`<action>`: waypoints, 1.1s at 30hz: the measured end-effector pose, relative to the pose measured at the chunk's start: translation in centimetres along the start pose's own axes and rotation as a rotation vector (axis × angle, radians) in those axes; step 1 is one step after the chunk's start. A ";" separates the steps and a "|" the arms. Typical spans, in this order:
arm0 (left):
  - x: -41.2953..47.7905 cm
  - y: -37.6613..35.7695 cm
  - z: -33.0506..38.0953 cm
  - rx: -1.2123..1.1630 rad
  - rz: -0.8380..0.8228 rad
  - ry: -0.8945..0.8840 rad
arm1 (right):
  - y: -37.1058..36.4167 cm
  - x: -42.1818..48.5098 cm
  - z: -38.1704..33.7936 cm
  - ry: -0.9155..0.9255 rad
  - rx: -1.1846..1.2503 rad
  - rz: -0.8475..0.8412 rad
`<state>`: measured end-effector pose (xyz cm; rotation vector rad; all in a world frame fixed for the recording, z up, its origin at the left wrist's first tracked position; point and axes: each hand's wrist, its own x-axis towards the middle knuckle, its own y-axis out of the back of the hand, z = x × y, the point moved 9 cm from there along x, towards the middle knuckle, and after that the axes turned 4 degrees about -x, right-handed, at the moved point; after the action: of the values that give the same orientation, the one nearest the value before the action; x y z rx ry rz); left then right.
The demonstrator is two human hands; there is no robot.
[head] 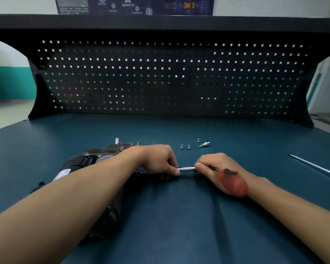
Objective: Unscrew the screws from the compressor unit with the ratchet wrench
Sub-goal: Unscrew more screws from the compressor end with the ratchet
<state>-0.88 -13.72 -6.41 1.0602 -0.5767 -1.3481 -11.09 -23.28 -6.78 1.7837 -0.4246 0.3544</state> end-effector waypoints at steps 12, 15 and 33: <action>0.0 0.1 -0.1 0.029 0.006 -0.008 | -2.5 -0.6 2.2 -0.785 0.841 -0.170; -0.1 -0.1 0.0 0.009 -0.008 -0.017 | -3.3 -1.2 2.5 -0.935 0.960 -0.240; 0.5 0.3 -1.0 0.034 0.049 0.030 | -0.6 -0.3 1.6 -0.506 0.605 0.045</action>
<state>0.25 -13.96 -6.70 1.0855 -0.6019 -1.2817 -11.07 -24.64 -7.78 2.4669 -0.7717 0.0495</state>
